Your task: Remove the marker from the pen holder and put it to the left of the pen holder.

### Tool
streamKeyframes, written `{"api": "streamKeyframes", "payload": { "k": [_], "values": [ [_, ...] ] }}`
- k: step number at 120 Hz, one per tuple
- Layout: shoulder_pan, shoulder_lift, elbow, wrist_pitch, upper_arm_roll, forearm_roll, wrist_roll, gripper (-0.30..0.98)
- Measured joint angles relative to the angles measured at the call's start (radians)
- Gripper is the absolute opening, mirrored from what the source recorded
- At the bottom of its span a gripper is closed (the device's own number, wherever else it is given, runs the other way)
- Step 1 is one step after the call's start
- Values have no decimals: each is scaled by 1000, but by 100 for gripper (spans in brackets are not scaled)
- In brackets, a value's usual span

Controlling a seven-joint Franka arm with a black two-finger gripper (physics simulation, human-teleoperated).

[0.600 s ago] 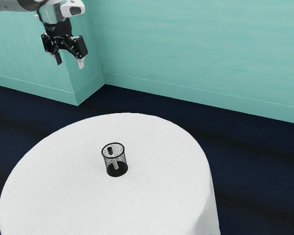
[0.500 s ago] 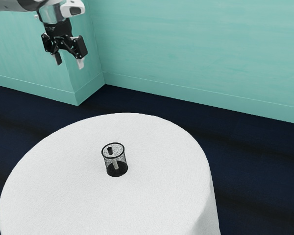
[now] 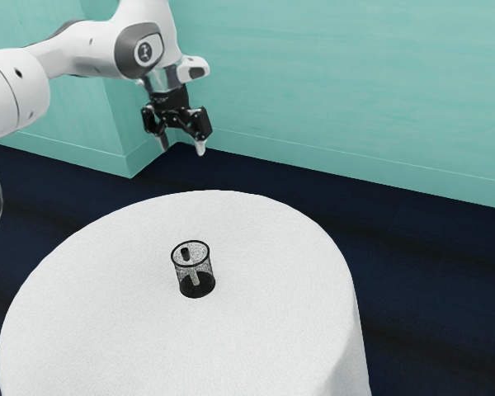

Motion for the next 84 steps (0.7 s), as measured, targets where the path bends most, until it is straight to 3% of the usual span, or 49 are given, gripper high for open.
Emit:
{"api": "streamKeyframes", "payload": {
  "k": [14, 26, 47, 64, 84],
  "values": [
    [-21, 18, -86, 17, 22, -43, -104, 69],
    [-64, 11, -204, 50, 112, -172, -178, 69],
    [-113, 3, -310, 100, 163, -322, -283, 69],
    [-115, 2, -343, 67, 190, -360, -353, 69],
    [-128, -7, -390, 7, 192, -353, -425, 69]
  ]
}}
